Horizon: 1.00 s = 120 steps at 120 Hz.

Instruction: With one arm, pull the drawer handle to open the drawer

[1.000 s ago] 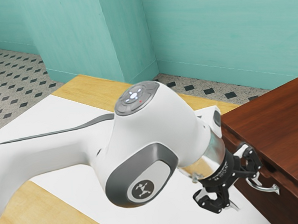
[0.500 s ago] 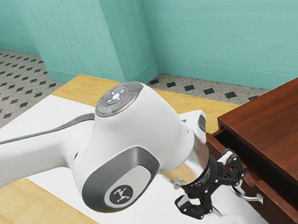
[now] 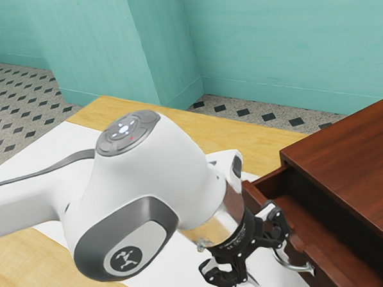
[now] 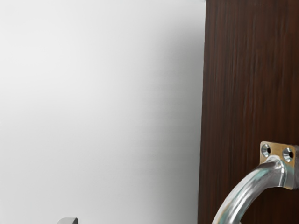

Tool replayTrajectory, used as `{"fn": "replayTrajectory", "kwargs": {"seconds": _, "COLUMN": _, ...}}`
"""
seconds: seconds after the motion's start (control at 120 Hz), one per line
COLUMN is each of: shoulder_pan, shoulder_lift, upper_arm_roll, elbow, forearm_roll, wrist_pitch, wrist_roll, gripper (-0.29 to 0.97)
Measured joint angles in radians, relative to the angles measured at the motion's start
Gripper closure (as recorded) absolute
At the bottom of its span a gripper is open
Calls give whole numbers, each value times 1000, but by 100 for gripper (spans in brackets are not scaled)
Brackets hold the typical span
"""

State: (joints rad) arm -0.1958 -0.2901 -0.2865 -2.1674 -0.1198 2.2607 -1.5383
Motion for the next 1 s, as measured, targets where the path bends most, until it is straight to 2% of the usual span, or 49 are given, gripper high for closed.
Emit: {"fn": "replayTrajectory", "kwargs": {"seconds": 1.0, "shoulder_pan": 1, "shoulder_lift": -193, "upper_arm_roll": 10, "elbow": -173, "forearm_roll": -41, "wrist_pitch": -12, "wrist_roll": 2, "gripper": 32}}
